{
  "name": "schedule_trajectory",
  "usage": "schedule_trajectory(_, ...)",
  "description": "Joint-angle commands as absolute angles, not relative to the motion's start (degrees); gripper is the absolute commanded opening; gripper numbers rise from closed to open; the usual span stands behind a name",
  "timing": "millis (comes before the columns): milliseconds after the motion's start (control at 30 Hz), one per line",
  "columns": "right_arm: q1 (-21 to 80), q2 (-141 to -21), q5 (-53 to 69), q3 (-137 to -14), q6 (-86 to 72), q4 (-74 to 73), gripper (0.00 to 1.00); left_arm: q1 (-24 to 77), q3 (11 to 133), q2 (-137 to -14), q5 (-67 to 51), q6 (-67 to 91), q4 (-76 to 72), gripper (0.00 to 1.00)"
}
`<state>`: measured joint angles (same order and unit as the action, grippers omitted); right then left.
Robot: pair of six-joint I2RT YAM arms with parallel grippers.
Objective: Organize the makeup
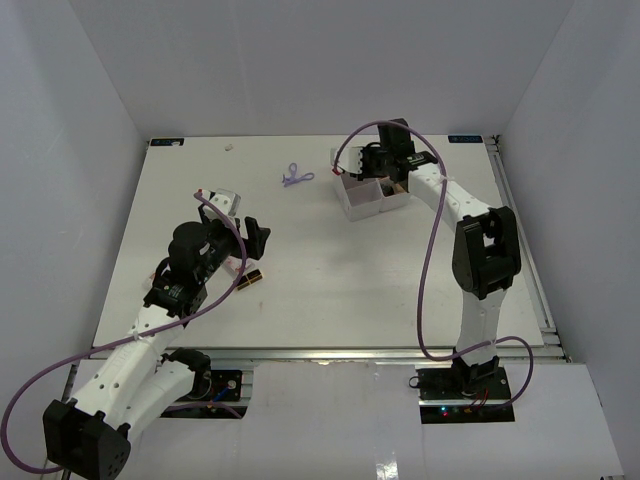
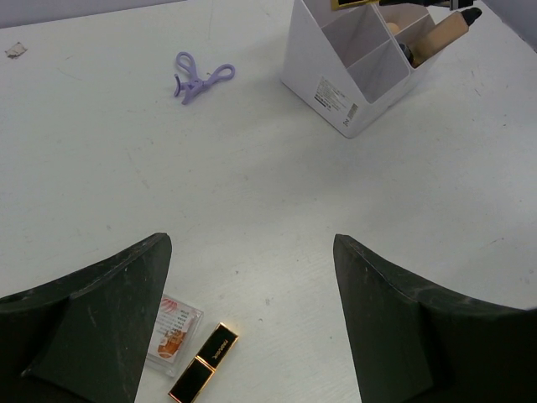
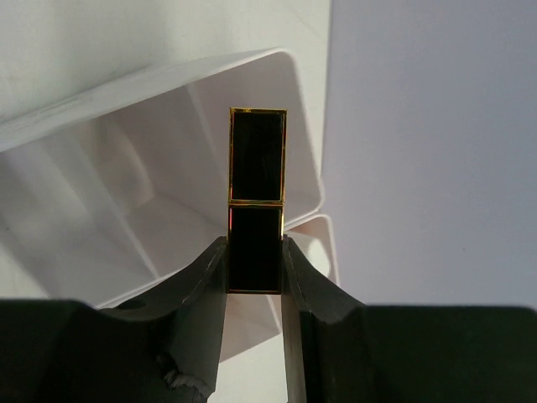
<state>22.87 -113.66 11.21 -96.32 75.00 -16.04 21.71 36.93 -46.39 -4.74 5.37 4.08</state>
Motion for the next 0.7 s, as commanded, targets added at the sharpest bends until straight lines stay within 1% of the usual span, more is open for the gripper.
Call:
schedule_trajectory(0,22.5,-108.0,14.2,-92.2,79.8,-16.3,0.15,21.5,39.2,-46.0,-6.1,5.0,4.0,0.89)
schedule_trajectory(167,22.5,-107.9,14.8,-90.8,80.0,-16.5,0.15,21.5,39.1,-45.9,-6.1,5.0,4.1,0.89)
schedule_trajectory(667,22.5,-111.0,13.0,-91.7,80.6,-17.6,0.20,21.5,39.0,-46.1,-6.4,5.0,4.0,0.89)
